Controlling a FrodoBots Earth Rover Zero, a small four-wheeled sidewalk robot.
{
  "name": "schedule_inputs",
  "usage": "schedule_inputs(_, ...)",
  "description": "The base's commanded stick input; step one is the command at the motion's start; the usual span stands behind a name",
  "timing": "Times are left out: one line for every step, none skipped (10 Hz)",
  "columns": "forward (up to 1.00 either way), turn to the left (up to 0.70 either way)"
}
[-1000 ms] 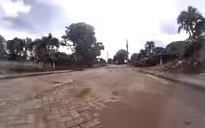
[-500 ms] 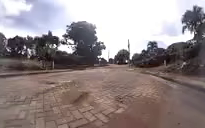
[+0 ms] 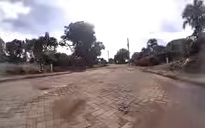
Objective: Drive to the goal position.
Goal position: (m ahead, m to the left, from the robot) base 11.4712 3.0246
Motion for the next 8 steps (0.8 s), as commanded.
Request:
schedule_inputs(0.70,0.00)
schedule_inputs(0.70,0.00)
schedule_inputs(0.70,0.00)
schedule_inputs(0.70,0.00)
schedule_inputs(0.70,0.00)
schedule_inputs(0.70,0.00)
schedule_inputs(0.70,0.00)
schedule_inputs(0.70,0.00)
